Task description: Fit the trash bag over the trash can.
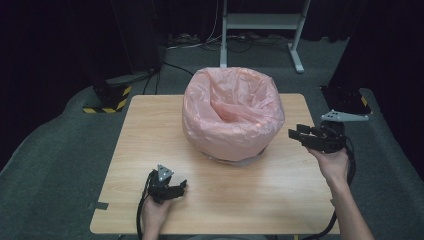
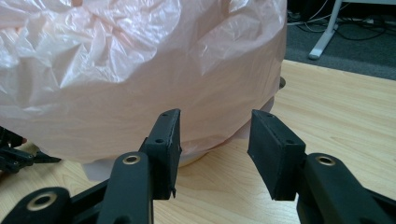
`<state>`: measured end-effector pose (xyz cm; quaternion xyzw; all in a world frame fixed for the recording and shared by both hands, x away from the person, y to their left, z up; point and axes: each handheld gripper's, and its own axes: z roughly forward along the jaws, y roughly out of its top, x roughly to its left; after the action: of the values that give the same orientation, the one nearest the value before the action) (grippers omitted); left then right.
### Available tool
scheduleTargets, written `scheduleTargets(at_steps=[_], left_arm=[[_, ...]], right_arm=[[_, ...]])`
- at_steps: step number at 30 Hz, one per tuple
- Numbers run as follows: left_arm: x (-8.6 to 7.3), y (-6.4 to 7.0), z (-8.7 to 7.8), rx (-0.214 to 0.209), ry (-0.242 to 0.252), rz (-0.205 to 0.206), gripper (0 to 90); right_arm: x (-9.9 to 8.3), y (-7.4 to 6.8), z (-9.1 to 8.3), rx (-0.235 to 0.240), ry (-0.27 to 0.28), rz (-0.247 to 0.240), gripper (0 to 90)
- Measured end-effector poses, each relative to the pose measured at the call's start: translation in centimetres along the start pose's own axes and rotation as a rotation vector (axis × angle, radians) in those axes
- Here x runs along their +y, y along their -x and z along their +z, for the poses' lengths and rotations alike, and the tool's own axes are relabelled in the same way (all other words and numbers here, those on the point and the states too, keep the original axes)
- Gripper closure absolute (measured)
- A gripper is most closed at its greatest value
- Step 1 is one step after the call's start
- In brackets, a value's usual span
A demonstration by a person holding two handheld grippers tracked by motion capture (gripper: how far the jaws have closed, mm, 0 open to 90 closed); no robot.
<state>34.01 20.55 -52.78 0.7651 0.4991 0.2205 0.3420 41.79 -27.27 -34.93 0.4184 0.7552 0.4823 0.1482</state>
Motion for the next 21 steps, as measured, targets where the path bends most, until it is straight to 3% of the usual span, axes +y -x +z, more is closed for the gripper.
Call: scheduleTargets(at_steps=[21], left_arm=[[0.0, 0.0, 0.0, 0.002, 0.001, -0.002, 22.0]], right_arm=[[-2.3, -1.1, 2.1, 0.039, -0.032, -0.003, 53.9]])
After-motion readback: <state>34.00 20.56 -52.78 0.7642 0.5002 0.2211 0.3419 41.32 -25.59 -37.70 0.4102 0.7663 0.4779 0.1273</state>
